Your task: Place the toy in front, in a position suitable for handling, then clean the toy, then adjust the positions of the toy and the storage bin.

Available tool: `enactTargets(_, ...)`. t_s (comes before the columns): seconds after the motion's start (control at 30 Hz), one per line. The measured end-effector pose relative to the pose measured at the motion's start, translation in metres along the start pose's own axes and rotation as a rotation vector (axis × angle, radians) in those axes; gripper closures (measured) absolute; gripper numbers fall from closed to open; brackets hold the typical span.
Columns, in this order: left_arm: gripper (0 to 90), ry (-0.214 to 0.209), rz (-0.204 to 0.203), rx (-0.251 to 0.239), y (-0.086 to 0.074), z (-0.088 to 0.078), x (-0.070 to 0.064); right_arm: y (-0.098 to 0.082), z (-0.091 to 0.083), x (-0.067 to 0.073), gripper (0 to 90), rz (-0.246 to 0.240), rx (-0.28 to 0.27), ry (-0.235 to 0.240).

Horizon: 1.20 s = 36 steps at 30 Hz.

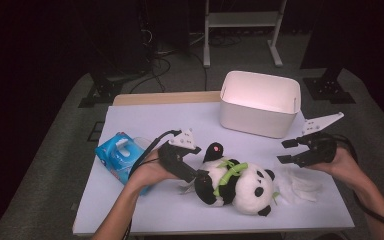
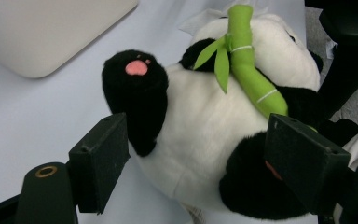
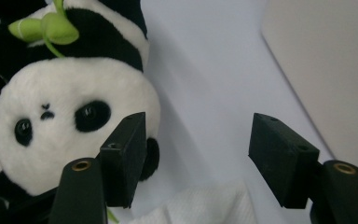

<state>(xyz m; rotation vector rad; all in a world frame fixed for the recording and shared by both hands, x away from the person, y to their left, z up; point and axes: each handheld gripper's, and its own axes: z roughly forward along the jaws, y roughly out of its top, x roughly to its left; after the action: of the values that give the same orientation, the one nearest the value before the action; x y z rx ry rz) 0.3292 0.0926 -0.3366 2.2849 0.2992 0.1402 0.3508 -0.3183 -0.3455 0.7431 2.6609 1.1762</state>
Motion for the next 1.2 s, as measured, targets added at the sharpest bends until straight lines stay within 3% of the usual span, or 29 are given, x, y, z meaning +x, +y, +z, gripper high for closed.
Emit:
enactTargets(0.4, 17.8, 0.038, -0.034, 0.004, -0.018, -0.016, 0.001, 0.047, 0.019, -0.007, 34.9, -0.067, 0.034, 0.046)
enactTargets(0.77, 17.1, 0.049, -0.044, -0.001, -0.024, -0.021, -0.001, 0.064, 0.03, -0.006, 34.5, -0.096, 0.04, 0.065)
enactTargets(1.2, 15.7, 0.07, -0.059, -0.003, -0.036, -0.026, -0.001, 0.093, 0.038, -0.016, 34.8, -0.146, 0.058, 0.068)
